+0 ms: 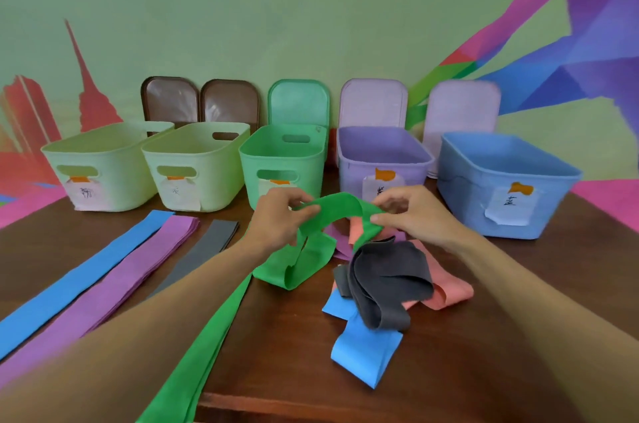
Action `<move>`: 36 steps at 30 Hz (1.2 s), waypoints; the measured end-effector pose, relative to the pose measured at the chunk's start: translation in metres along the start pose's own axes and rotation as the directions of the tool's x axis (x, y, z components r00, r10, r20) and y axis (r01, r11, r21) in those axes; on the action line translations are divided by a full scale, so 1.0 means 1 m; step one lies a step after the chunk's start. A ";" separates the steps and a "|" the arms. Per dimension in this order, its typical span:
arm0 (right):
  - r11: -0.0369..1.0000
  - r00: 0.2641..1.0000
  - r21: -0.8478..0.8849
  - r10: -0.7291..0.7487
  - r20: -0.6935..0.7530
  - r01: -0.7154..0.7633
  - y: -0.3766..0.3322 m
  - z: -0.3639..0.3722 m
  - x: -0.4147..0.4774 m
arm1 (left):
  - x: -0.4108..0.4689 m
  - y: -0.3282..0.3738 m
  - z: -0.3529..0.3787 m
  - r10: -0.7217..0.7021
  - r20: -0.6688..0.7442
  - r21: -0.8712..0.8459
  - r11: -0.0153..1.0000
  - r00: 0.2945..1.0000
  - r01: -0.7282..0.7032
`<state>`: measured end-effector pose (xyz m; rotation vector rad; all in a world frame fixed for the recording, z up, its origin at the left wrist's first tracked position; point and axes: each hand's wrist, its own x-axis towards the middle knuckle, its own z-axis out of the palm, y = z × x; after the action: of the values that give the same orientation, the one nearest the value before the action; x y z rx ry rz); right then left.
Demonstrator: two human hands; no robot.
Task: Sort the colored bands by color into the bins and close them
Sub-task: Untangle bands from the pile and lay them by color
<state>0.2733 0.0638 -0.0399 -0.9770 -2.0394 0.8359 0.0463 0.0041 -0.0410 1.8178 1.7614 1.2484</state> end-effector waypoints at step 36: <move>0.935 0.879 0.324 0.025 -0.475 0.148 -0.143 0.037 0.058 | -0.010 0.046 -0.037 -0.047 0.250 -0.226 0.968 0.967 0.106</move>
<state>0.1644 0.0307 0.0709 -0.8090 -1.4319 0.7978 0.0498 -0.0267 0.0106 1.6688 1.4670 1.1002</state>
